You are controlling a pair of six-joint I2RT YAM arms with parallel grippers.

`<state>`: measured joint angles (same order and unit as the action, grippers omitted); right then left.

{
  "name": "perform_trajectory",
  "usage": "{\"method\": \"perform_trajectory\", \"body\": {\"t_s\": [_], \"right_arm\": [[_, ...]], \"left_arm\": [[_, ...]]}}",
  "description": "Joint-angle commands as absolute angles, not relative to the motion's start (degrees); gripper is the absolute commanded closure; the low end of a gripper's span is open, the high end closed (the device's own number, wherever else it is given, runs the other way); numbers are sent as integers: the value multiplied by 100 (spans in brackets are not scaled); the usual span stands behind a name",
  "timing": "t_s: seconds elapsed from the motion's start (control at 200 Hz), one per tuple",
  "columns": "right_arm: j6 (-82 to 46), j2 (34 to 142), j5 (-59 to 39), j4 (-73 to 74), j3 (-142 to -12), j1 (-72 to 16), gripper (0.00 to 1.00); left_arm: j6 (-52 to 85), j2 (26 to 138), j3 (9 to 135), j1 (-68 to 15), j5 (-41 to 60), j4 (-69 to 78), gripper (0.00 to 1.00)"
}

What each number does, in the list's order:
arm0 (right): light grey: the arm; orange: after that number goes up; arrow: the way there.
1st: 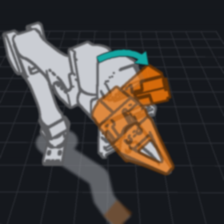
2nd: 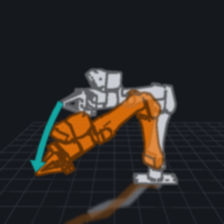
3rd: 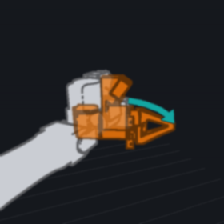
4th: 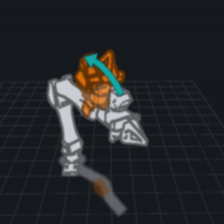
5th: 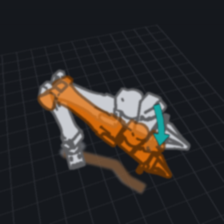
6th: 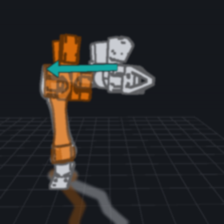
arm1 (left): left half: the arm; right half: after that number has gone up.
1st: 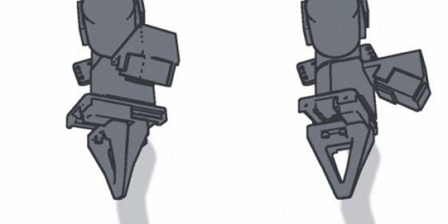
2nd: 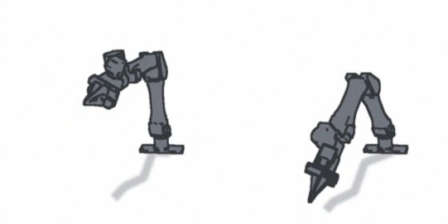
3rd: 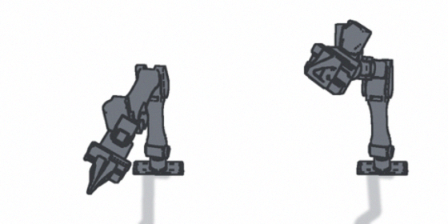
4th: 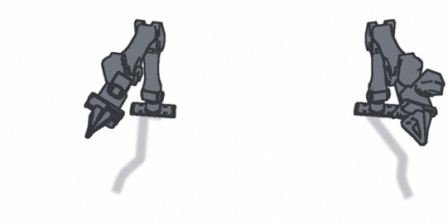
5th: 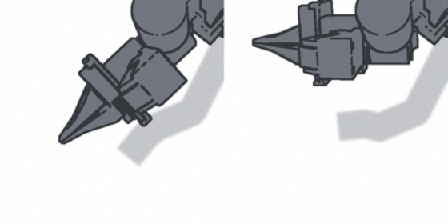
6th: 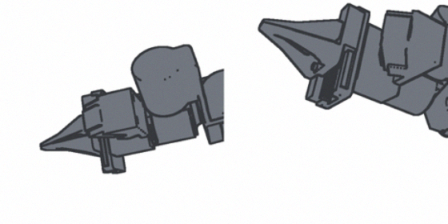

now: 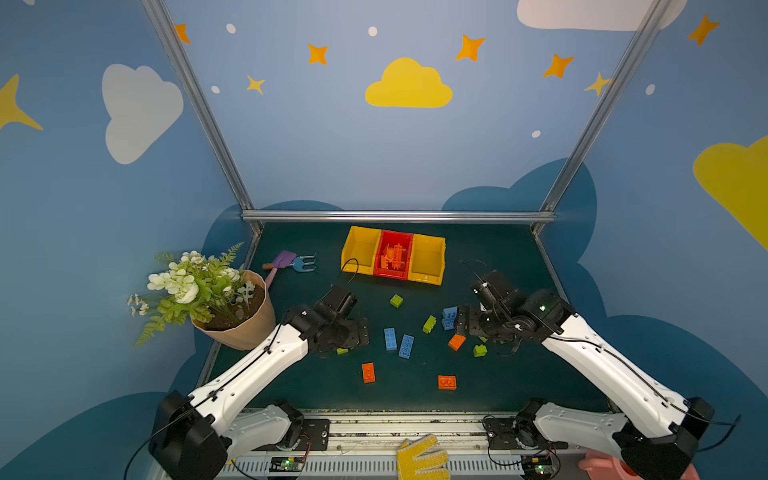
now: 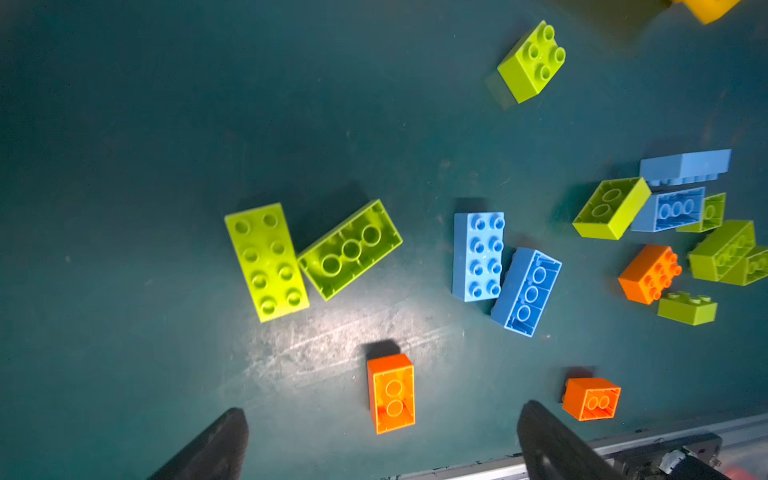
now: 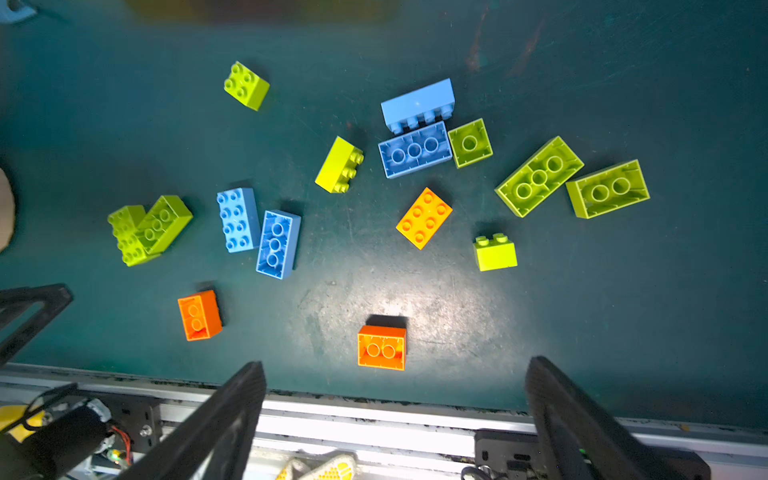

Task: Sort the legos into containers by color
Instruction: 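Lower the left gripper onto an orange 2x2 brick nearer the robot, then grasp the orange 2x2 brick with the left gripper and lift it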

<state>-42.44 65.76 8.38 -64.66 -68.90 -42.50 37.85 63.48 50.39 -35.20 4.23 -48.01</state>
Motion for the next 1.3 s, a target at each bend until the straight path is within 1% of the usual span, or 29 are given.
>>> {"method": "perform_trajectory", "body": {"t_s": [0.0,0.11,0.2,0.29,0.38,0.555,0.806,1.011,1.096,1.201,1.296], "right_arm": [[-3950,6506,618,-6589,-6783,-4278,5],[-3765,6275,385,-6727,-6700,-4321,5],[-3702,5840,326,-6759,-6481,-4333,5],[-3717,5460,300,-6802,-6269,-4328,4],[-3701,5194,231,-6913,-6137,-4328,4],[-3680,4883,151,-7210,-6115,-4331,4],[-3792,4447,270,-7616,-6120,-4330,4],[-3914,4155,341,-7909,-6117,-4330,4],[-3955,4056,386,-8017,-6100,-4326,4],[-3990,3959,427,-8103,-6066,-4326,4],[-4016,3905,448,-8122,-6038,-4328,4]], "left_arm": [[4706,5812,4570,-3898,-3,-4887,1],[5697,5344,4051,-4520,-282,-4764,3],[6292,5240,3800,-5072,-600,-4571,5],[6572,5543,3780,-5536,-931,-4468,5],[6583,6119,3975,-5812,-1112,-4409,5],[6478,7080,4329,-5933,-1326,-4406,5],[6329,7633,4233,-5933,-1137,-3815,10],[6280,8116,4227,-5933,-1011,-3528,21],[6214,8342,4347,-5937,-993,-3529,27],[6227,8594,4428,-5928,-985,-3609,40],[6316,8699,4405,-5933,-921,-3565,54]]}}
